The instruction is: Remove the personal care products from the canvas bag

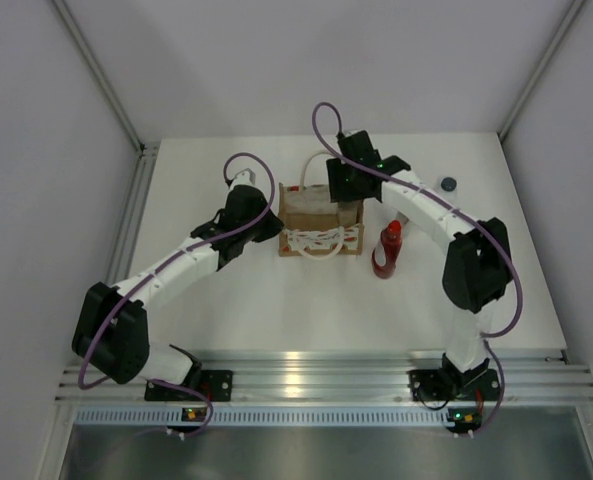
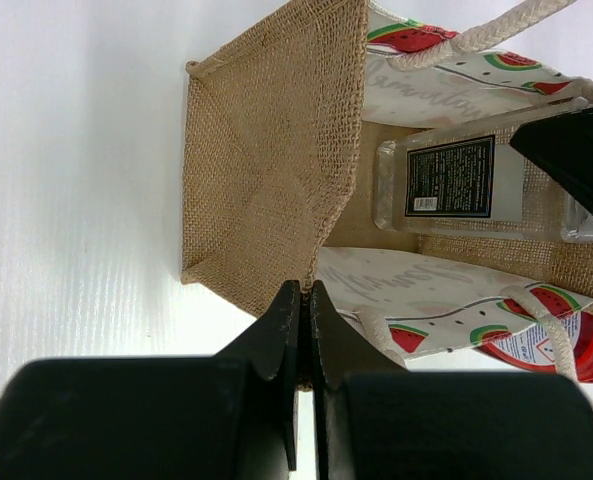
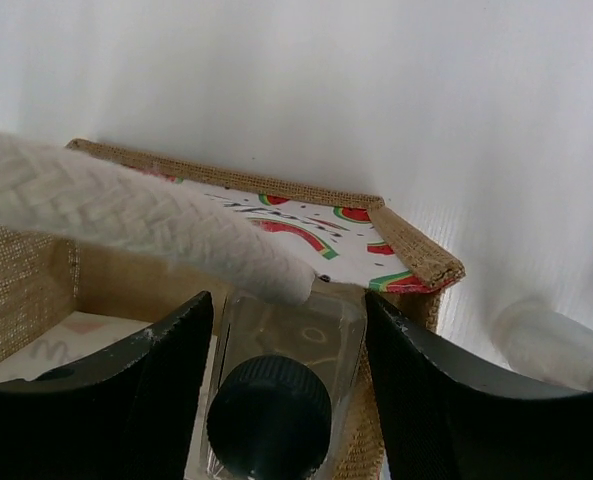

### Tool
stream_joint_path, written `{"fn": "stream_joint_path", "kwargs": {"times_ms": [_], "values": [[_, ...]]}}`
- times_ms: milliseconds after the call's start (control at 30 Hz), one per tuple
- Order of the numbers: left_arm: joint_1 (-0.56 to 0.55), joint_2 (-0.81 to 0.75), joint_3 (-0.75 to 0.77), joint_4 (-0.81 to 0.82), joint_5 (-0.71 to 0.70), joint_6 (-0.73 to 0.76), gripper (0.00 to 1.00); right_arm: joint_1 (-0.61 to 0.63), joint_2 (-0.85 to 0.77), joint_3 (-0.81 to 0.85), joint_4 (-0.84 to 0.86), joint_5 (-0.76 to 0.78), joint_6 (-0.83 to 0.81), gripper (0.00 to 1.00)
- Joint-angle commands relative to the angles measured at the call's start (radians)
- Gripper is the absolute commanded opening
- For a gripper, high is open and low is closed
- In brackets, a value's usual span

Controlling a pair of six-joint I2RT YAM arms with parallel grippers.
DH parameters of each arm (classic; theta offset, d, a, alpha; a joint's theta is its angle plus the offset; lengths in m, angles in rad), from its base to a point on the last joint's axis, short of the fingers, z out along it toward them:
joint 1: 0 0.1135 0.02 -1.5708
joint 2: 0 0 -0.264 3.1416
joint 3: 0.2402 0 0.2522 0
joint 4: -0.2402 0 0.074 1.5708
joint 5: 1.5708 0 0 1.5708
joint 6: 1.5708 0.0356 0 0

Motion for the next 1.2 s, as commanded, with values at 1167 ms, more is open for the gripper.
{"fn": "stream_joint_path", "kwargs": {"times_ms": [1167], "values": [[0.003, -0.038, 0.033, 0.036, -0.011, 0.003, 0.00, 0.089, 0.087, -0.065, 0.008, 0.242, 0.047, 0.33]]}}
